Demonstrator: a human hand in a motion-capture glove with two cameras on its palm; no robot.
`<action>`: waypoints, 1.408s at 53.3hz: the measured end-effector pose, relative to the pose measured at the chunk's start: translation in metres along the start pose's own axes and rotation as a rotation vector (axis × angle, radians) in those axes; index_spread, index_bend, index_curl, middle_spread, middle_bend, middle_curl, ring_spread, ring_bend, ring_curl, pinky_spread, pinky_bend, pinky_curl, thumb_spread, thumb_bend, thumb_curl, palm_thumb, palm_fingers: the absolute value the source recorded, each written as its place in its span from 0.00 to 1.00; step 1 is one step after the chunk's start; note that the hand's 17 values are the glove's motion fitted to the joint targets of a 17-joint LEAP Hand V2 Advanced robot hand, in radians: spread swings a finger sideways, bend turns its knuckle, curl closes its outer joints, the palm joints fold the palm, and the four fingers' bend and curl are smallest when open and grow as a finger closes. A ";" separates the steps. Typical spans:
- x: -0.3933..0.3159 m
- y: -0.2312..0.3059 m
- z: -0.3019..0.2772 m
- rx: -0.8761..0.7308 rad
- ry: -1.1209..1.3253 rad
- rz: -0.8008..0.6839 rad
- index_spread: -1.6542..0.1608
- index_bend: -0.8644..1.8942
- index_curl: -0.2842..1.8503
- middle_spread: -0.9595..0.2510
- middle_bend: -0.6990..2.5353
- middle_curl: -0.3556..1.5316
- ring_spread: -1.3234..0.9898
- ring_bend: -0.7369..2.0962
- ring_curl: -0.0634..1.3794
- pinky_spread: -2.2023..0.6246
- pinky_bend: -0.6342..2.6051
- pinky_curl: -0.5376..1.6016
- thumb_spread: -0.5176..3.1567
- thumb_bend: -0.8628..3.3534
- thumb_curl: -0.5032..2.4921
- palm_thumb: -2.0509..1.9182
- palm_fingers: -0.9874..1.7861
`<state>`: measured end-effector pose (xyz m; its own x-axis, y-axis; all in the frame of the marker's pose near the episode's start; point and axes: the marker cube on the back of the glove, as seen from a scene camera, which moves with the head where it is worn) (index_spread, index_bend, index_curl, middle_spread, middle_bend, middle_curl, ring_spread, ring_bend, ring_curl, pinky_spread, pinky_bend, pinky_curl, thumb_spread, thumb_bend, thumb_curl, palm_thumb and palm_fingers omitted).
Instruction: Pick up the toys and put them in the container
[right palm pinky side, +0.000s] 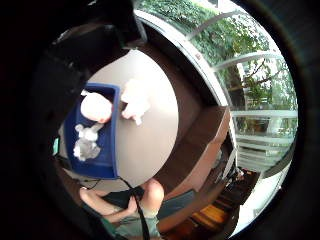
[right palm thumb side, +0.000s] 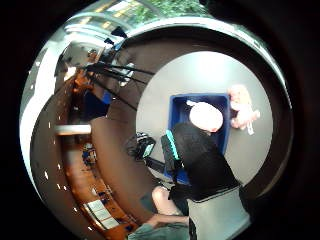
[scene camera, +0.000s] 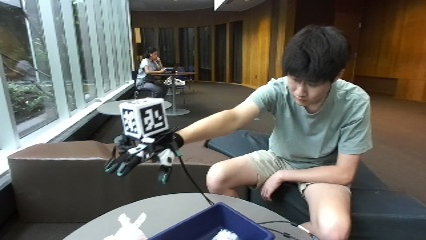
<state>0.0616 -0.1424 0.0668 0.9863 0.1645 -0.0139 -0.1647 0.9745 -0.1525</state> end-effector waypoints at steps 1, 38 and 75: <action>0.005 -0.006 0.007 -0.014 0.004 0.001 0.76 0.36 0.34 0.74 0.26 0.42 0.57 0.42 0.30 0.79 0.51 0.43 0.48 0.20 0.32 0.52 0.31; 0.136 -0.065 0.278 -0.138 0.047 0.177 0.77 0.28 0.19 0.77 0.25 0.33 0.55 0.56 0.36 0.75 0.60 0.45 0.53 0.23 0.28 0.58 0.33; 0.109 0.042 -0.040 0.195 -0.004 0.058 0.72 0.41 0.13 0.43 0.51 0.57 0.41 0.78 0.46 0.65 0.63 0.49 0.43 0.27 0.44 0.72 0.67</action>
<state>0.1626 -0.0892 0.0193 0.9750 0.2218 -0.0128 -0.2211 0.9743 0.0429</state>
